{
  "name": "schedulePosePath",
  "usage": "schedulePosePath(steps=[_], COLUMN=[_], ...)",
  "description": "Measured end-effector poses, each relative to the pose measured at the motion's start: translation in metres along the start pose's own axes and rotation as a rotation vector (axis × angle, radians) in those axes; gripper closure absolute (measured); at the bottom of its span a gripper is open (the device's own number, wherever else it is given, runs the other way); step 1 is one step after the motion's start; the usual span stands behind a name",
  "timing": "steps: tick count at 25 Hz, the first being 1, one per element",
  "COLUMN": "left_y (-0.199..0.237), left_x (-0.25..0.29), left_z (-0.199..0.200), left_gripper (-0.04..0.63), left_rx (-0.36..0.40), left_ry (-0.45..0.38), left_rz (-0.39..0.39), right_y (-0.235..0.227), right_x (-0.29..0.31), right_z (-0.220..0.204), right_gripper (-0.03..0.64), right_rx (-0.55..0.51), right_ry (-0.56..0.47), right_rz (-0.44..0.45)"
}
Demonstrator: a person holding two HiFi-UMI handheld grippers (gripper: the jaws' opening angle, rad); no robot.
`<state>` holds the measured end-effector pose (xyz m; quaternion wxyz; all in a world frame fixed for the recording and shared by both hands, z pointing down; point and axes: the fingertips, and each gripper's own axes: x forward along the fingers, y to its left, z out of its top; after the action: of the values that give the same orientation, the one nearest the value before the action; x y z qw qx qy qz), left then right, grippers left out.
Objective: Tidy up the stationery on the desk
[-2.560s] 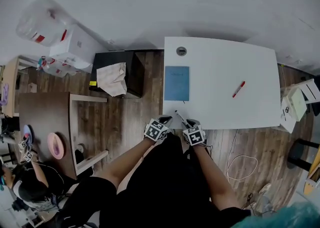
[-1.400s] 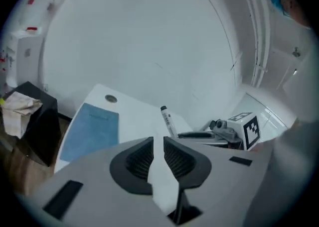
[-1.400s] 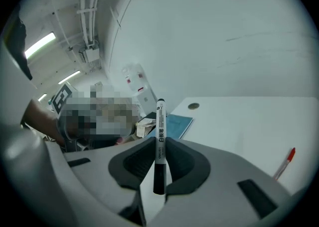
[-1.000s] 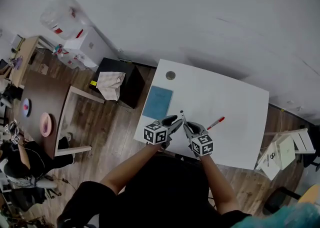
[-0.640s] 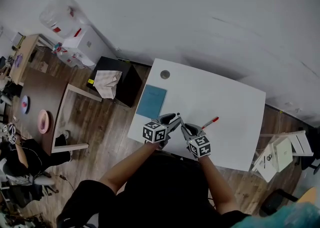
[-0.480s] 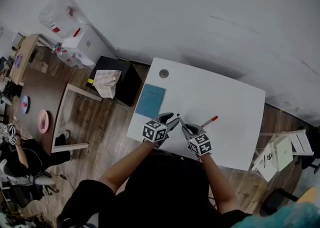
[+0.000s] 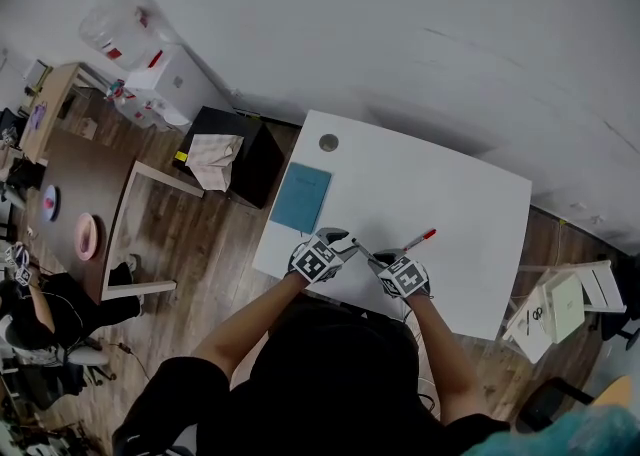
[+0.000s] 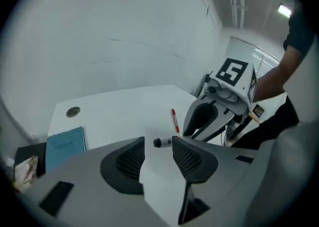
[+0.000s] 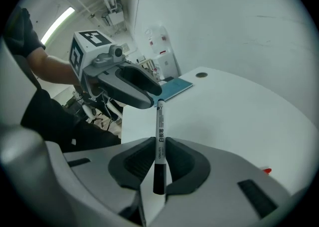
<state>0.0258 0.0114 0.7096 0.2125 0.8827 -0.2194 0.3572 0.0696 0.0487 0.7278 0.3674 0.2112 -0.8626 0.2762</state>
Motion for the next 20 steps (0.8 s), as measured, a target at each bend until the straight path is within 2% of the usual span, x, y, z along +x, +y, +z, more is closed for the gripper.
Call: schedulePosePath(steps=[3,5,6,8,12,15,20], left_y=[-0.006,-0.007,-0.007,-0.007,-0.009,-0.009,-0.007], left_x=[0.010,0.014,0.015,0.014,0.011,0.005,0.000], left_z=[-0.020,-0.032,-0.037,-0.046,-0.059,-0.071,-0.081], left_gripper=[0.430,0.430,0.430,0.430,0.430,0.430,0.430], left_rx=[0.091,0.142,0.133,0.065,-0.051,-0.078,-0.110], left_ry=[0.081,0.126,0.133,0.125,0.103,0.110,0.112], left_rz=[-0.003,0.000,-0.003,-0.014,-0.026,-0.020,-0.007], right_y=[0.004,0.001,-0.002,-0.009,-0.008,-0.005,-0.003], right_x=[0.009,0.016,0.021,0.031,0.051,0.061,0.065], right_z=[-0.012,-0.020,-0.024,-0.032,-0.045,-0.054,-0.059], right_gripper=[0.537,0.537,0.537,0.537,0.537,0.537,0.537], right_rx=[-0.047,-0.061,-0.062,-0.070,-0.143,-0.220,-0.242], right_ry=[0.071,0.105,0.120,0.147,0.190,0.236,0.266], right_rz=[0.042,0.039,0.025,0.003,0.048,0.070,0.086])
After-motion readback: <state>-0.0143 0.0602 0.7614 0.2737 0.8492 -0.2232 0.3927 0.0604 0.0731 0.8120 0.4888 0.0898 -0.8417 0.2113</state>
